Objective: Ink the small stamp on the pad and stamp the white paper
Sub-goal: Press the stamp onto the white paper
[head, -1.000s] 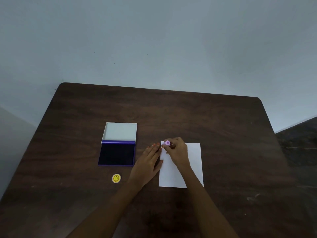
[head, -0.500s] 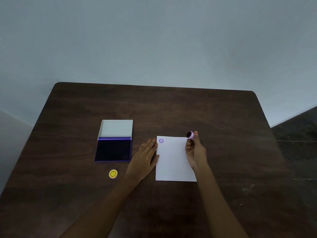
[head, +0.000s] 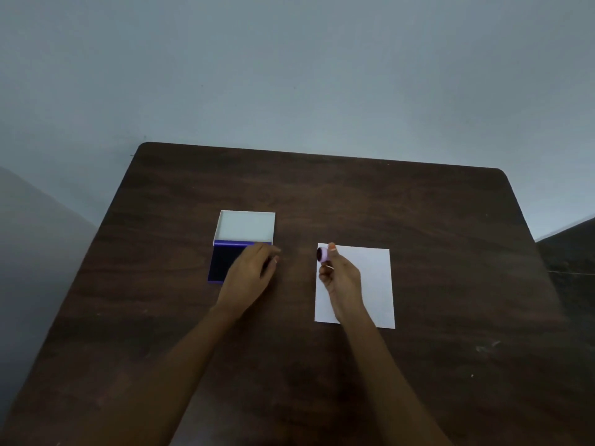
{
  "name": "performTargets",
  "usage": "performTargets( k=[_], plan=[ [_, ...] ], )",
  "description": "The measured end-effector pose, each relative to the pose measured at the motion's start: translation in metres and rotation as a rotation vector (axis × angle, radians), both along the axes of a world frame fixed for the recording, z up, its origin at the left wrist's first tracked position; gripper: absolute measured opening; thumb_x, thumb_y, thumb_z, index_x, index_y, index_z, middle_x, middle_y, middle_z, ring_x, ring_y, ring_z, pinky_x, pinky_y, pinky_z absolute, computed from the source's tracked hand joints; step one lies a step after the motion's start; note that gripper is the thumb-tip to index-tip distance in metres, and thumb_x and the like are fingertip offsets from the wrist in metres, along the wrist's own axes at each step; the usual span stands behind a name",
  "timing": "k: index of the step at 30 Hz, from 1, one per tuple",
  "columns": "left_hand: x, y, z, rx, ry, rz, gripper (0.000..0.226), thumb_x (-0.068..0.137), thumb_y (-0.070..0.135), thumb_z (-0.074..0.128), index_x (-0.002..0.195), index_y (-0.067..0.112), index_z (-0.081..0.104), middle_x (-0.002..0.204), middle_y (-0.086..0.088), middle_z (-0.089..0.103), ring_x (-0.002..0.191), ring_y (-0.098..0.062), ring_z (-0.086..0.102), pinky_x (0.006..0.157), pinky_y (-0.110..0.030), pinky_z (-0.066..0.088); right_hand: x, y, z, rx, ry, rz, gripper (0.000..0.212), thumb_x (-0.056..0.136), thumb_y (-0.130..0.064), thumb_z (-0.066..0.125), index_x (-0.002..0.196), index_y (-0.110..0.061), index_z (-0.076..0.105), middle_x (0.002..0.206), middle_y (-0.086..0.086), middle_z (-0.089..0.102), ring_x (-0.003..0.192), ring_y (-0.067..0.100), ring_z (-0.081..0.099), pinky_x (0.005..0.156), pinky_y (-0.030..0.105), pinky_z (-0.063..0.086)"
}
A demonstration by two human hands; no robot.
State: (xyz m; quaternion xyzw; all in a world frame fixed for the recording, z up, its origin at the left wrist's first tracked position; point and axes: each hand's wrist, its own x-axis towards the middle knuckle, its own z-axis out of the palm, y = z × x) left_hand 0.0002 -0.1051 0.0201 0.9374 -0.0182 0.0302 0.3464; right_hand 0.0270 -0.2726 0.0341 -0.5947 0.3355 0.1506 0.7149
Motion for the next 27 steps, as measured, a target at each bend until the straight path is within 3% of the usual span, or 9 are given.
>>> performTargets(
  k=[4, 10, 16, 19, 23, 27],
  plan=[
    [-0.030, 0.038, 0.000, 0.058, 0.064, -0.056, 0.025, 0.082, 0.026, 0.060, 0.107, 0.024, 0.054, 0.105, -0.002, 0.059, 0.089, -0.002, 0.047, 0.072, -0.013, 0.035, -0.020, 0.030, -0.004, 0.013, -0.056, 0.150, 0.024, 0.082, -0.037, 0.060, 0.065, -0.023, 0.067, 0.069, 0.000, 0.066, 0.070, 0.012, 0.060, 0.061, 0.021, 0.050],
    [-0.067, 0.051, -0.013, 0.150, 0.129, -0.161, 0.035, 0.082, 0.030, 0.060, 0.115, 0.020, 0.053, 0.126, -0.006, 0.050, 0.113, -0.014, 0.046, 0.094, -0.025, 0.034, -0.037, 0.051, -0.009, -0.051, -0.120, 0.269, 0.022, 0.084, -0.039, 0.056, 0.072, -0.024, 0.067, 0.064, -0.004, 0.063, 0.061, 0.008, 0.055, 0.053, 0.015, 0.046],
    [-0.057, 0.012, -0.013, 0.153, 0.053, -0.279, 0.028, 0.088, 0.023, 0.054, 0.115, 0.014, 0.054, 0.126, -0.011, 0.054, 0.115, -0.020, 0.049, 0.097, -0.027, 0.031, -0.030, 0.037, -0.009, -0.225, -0.210, 0.161, 0.025, 0.085, -0.037, 0.055, 0.064, -0.027, 0.063, 0.060, -0.006, 0.061, 0.060, 0.009, 0.054, 0.042, 0.004, 0.041],
    [-0.045, -0.015, -0.016, 0.127, 0.047, -0.351, 0.032, 0.090, 0.023, 0.050, 0.120, 0.013, 0.051, 0.130, -0.012, 0.052, 0.120, -0.021, 0.046, 0.099, -0.024, 0.026, -0.022, 0.019, -0.012, -0.315, -0.279, 0.094, 0.026, 0.087, -0.032, 0.054, 0.072, -0.015, 0.068, 0.060, -0.009, 0.060, 0.059, 0.009, 0.053, 0.043, 0.001, 0.040],
    [-0.033, -0.039, -0.026, 0.125, 0.078, -0.412, 0.040, 0.091, 0.026, 0.046, 0.130, 0.015, 0.041, 0.139, -0.010, 0.043, 0.128, -0.019, 0.038, 0.104, -0.022, 0.019, -0.014, 0.000, -0.019, -0.404, -0.315, 0.026, 0.032, 0.087, -0.029, 0.055, 0.054, -0.026, 0.056, 0.052, -0.005, 0.054, 0.049, 0.011, 0.047, 0.040, 0.001, 0.036],
    [-0.027, -0.046, -0.032, 0.130, 0.089, -0.425, 0.042, 0.091, 0.024, 0.048, 0.131, 0.014, 0.039, 0.139, -0.012, 0.044, 0.128, -0.022, 0.039, 0.105, -0.024, 0.019, -0.012, -0.009, -0.029, -0.445, -0.335, 0.031, 0.028, 0.086, -0.027, 0.056, 0.058, -0.022, 0.057, 0.053, -0.005, 0.055, 0.048, 0.011, 0.049, 0.041, 0.001, 0.037]
  ],
)
